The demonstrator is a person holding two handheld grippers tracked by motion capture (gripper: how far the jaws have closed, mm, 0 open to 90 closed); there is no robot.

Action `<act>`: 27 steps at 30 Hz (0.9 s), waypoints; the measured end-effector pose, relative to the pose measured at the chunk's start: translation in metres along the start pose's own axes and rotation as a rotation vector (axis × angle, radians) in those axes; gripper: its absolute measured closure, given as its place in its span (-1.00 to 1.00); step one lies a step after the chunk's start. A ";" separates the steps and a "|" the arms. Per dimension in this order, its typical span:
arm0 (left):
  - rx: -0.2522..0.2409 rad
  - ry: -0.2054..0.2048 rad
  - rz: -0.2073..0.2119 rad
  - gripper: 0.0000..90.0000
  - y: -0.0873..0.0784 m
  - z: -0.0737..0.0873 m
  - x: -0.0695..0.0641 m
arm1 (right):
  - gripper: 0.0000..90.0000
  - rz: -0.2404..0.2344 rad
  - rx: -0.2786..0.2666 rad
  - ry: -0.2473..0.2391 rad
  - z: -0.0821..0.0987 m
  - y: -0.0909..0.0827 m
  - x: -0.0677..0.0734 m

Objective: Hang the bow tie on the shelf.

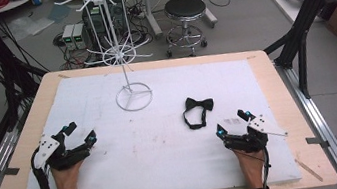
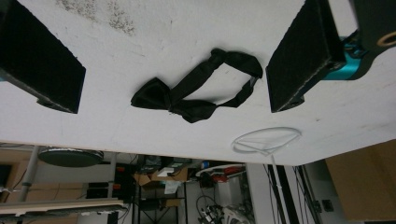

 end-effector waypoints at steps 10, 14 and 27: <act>-0.002 -0.014 -0.008 -0.60 0.000 0.000 0.002 | -0.92 0.012 -0.005 -0.010 0.000 0.000 0.000; -0.002 -0.010 -0.008 -0.60 0.000 0.000 0.001 | -0.92 0.013 -0.010 -0.003 -0.001 0.000 -0.001; -0.004 -0.013 -0.010 -0.60 0.000 0.000 0.002 | -0.92 0.043 0.009 0.026 0.000 0.002 -0.005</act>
Point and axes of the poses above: each handheld gripper's, and its own axes: y roughly forward along the jaws, z roughly out of its underside, x roughly to its left, the point moved 10 cm from there along y, roughly forward along the jaws, and after that the axes turned 12 degrees about z, right-handed, at the moved point
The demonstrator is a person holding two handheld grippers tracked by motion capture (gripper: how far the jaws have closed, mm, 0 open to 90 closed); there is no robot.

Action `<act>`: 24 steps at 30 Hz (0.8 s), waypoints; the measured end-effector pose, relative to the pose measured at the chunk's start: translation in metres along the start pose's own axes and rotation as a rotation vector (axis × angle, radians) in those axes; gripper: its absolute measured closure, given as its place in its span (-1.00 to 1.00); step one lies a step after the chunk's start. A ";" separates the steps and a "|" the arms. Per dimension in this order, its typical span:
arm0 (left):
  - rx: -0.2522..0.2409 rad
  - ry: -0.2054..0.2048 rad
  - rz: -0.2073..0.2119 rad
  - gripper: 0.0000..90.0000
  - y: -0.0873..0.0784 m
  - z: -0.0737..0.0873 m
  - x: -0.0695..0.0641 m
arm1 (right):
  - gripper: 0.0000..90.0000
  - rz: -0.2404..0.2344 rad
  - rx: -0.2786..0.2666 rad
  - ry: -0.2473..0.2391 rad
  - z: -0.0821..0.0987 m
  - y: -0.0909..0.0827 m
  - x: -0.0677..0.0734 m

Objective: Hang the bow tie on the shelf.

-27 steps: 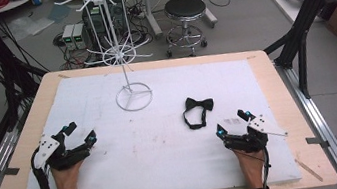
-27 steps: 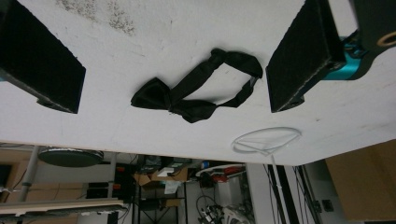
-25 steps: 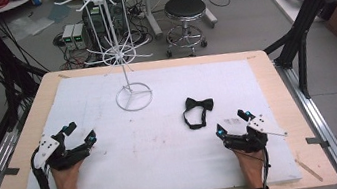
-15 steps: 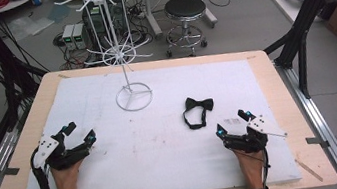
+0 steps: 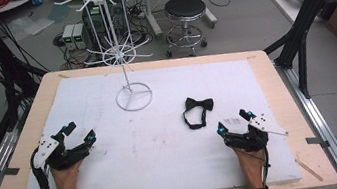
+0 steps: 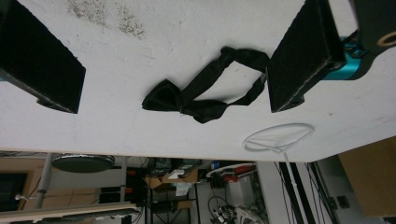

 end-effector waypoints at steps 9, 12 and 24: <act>-0.004 0.001 0.003 -0.60 0.000 0.000 0.000 | -0.92 0.045 0.092 -0.066 0.006 0.008 0.003; -0.005 -0.003 0.002 -0.60 -0.001 0.000 0.000 | -0.92 0.042 0.144 -0.101 0.006 0.011 0.008; -0.010 -0.005 0.003 -0.60 -0.001 -0.001 0.000 | -0.92 -0.012 0.222 -0.184 -0.038 0.025 0.022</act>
Point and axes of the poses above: each handheld gripper's, and its own axes: y roughly forward along the jaws, z roughly out of its underside, x roughly to its left, the point moved 10 cm from there along y, roughly forward along the jaws, and after that the axes turned 12 degrees about z, right-handed, at the moved point
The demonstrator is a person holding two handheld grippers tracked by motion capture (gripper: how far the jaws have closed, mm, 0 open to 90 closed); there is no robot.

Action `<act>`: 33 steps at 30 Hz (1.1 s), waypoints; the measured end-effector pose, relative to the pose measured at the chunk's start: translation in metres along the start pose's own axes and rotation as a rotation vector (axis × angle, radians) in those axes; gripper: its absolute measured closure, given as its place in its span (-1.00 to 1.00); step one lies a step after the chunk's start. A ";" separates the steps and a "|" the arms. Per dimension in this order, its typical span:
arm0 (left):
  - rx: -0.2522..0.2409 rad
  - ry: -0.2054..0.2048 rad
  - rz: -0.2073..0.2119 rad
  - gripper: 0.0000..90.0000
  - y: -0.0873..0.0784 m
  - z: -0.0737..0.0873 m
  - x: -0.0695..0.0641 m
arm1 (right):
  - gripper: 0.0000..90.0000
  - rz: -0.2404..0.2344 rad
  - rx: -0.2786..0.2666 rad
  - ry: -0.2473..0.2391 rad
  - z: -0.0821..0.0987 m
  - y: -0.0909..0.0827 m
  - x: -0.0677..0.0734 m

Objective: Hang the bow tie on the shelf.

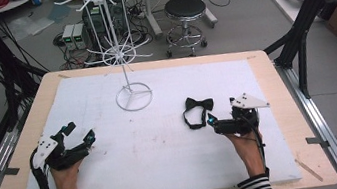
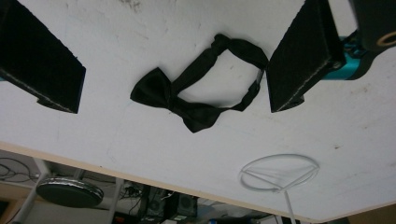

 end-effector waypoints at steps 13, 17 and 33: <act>-0.005 0.000 -0.002 -0.60 -0.001 0.000 0.000 | -0.92 -0.029 0.184 -0.056 -0.017 0.022 -0.007; -0.007 -0.002 -0.003 -0.60 -0.001 -0.001 0.000 | -0.92 -0.037 0.252 -0.079 -0.015 0.032 -0.007; -0.005 0.008 0.002 -0.58 -0.001 0.000 -0.001 | -0.56 -0.101 0.471 -0.077 -0.007 0.061 -0.006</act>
Point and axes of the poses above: each handheld gripper's, and its own axes: y roughly forward along the jaws, z roughly out of its underside, x roughly to its left, the point moved 10 cm from there along y, roughly forward along the jaws, and after that the axes turned 12 degrees about z, right-handed, at the moved point
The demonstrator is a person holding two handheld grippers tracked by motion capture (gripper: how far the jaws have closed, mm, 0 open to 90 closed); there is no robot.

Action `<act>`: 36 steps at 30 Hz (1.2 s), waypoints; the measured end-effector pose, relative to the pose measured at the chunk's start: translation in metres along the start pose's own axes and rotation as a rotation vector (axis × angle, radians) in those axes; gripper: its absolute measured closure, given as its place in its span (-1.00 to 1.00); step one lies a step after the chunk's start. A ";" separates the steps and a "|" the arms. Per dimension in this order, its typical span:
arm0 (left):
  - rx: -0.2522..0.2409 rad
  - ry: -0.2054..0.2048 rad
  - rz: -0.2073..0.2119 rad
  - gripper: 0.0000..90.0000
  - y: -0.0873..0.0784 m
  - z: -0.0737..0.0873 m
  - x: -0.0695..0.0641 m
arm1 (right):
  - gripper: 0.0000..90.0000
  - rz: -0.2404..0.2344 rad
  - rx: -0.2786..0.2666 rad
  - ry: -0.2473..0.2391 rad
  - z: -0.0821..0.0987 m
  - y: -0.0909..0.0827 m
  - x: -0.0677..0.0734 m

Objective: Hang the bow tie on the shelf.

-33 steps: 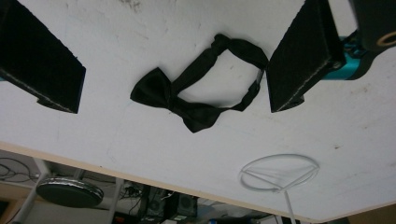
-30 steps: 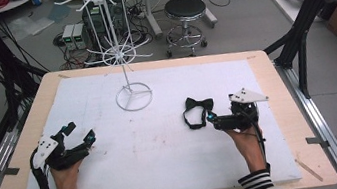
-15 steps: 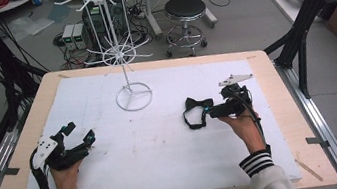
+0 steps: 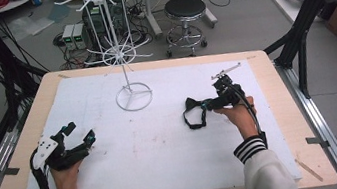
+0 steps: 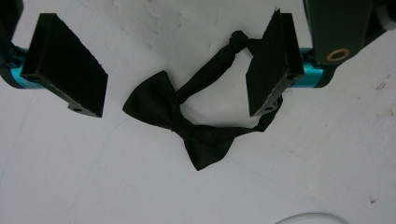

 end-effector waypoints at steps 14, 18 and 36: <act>-0.001 -0.005 -0.002 -0.58 0.000 0.000 0.001 | -0.39 -0.025 0.055 0.053 -0.001 0.026 0.004; -0.001 -0.003 0.000 -0.58 0.000 0.000 0.001 | -0.27 -0.026 0.066 0.062 0.000 0.029 0.003; -0.004 0.002 -0.001 -0.58 0.000 0.000 0.000 | 0.35 -0.008 0.129 0.034 0.005 0.046 0.007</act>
Point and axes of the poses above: each handheld gripper's, and its own axes: y roughly forward along the jaws, z roughly out of its underside, x roughly to its left, the point moved 10 cm from there along y, roughly forward along the jaws, and after that the axes turned 12 degrees about z, right-handed, at the moved point
